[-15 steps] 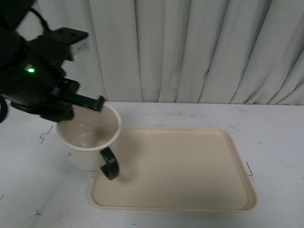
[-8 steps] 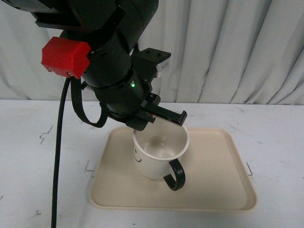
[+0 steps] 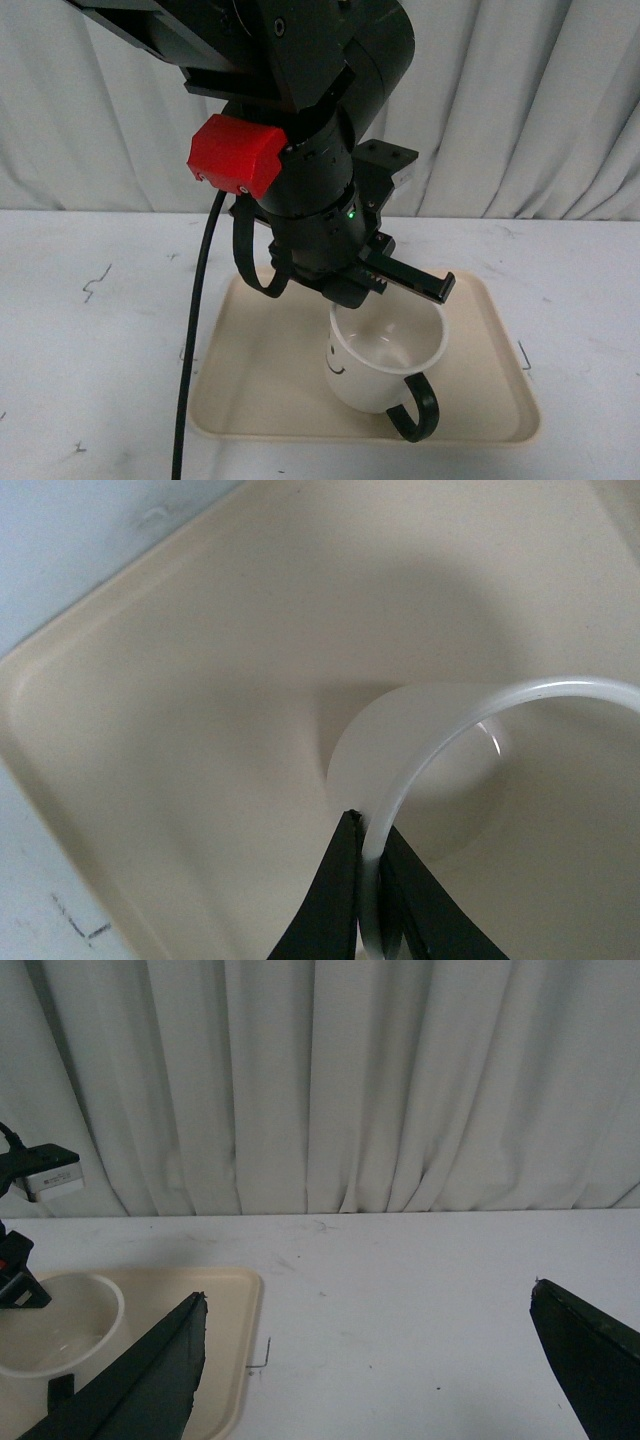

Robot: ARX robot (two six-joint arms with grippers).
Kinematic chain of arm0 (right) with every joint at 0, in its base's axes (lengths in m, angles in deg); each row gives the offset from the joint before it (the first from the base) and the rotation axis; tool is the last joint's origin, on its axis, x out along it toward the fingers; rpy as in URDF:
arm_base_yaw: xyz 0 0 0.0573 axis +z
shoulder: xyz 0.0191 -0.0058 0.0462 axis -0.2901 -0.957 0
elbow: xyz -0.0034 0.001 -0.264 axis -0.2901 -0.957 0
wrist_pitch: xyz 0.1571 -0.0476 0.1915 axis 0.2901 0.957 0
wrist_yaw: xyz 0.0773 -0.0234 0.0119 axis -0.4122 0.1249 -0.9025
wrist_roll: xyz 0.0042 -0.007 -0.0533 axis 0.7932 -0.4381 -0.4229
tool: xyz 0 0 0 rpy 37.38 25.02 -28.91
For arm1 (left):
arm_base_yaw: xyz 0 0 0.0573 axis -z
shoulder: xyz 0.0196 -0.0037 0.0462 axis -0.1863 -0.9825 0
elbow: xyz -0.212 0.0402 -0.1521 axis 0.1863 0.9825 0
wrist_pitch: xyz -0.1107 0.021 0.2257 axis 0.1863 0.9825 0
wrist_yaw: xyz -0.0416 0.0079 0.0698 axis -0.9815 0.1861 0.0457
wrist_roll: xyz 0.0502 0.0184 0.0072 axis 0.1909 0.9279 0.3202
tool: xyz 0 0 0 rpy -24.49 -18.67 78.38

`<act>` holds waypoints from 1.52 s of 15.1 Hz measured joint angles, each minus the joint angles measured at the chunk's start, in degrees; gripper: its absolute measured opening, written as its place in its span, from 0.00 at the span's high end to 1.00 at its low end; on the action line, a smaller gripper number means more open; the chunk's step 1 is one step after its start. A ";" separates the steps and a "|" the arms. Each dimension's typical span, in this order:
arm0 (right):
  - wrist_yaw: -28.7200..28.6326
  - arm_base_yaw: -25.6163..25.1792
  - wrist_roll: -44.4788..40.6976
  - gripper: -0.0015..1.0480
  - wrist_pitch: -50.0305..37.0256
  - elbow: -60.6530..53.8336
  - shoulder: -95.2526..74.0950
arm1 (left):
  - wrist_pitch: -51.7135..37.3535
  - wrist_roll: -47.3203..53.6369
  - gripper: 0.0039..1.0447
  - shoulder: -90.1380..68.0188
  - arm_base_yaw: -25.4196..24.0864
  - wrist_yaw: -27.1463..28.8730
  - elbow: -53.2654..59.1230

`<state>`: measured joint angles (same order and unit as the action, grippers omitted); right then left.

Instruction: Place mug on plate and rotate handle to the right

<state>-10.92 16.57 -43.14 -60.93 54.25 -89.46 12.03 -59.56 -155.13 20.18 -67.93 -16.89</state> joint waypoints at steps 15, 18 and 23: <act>-0.02 0.02 -0.02 0.06 0.00 0.00 0.00 | -84.06 -2.80 0.88 42.58 -14.73 12.94 61.70; 0.00 0.02 0.00 0.06 0.02 0.00 0.00 | -82.47 -2.97 0.99 48.59 -18.73 9.16 69.90; -0.02 0.02 -0.02 0.06 0.00 0.00 0.00 | -77.64 -2.99 0.99 61.53 -23.65 4.04 77.37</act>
<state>-10.94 16.59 -43.16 -60.93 54.25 -89.46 -65.60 -62.55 -93.61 -3.47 -63.89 60.48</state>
